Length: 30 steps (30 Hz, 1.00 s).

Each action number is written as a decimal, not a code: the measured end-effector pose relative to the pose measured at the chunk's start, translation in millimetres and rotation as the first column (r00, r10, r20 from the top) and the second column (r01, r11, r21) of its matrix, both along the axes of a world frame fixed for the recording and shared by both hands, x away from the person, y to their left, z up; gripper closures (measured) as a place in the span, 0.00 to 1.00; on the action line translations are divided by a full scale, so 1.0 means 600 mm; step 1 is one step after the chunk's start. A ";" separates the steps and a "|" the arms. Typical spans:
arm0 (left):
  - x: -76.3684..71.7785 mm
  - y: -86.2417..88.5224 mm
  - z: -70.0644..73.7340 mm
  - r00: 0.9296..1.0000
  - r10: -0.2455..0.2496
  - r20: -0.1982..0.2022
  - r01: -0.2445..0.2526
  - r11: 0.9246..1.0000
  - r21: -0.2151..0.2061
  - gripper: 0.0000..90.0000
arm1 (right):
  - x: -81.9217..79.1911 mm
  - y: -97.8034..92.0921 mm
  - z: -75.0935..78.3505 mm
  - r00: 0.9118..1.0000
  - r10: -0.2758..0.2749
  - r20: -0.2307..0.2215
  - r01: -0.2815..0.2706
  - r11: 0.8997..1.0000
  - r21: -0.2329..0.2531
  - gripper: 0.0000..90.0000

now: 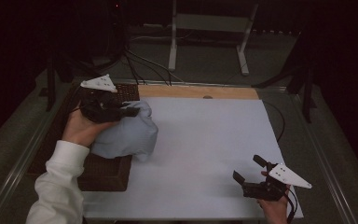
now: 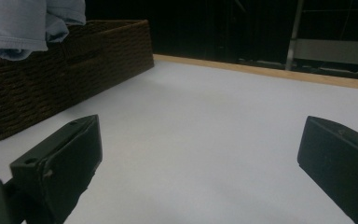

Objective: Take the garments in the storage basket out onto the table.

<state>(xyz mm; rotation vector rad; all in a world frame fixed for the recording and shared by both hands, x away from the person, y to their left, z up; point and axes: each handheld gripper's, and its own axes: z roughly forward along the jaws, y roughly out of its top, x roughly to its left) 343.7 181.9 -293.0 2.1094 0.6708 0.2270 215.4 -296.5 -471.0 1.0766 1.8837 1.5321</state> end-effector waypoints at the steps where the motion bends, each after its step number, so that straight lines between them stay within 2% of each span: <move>1: 0.001 -0.004 -0.001 1.000 -0.004 0.000 0.004 1.000 0.001 0.89 | 0.000 0.000 0.000 1.000 0.000 0.000 0.000 1.000 0.000 0.00; 20: 0.011 -0.062 -0.012 0.999 -0.046 -0.007 0.046 0.999 -0.011 0.89 | 0.000 -0.002 0.001 1.000 0.003 0.001 -0.003 1.000 0.002 0.00; 24: 0.013 -0.075 -0.017 0.998 -0.058 -0.011 0.058 0.998 -0.002 0.89 | 0.000 -0.001 0.001 1.000 0.005 0.001 -0.005 1.000 0.001 0.00; 30: 0.016 -0.090 -0.023 0.999 -0.043 -0.001 0.043 0.999 -0.003 0.89 | 0.000 -0.001 0.001 1.000 0.006 0.001 -0.006 1.000 0.000 0.00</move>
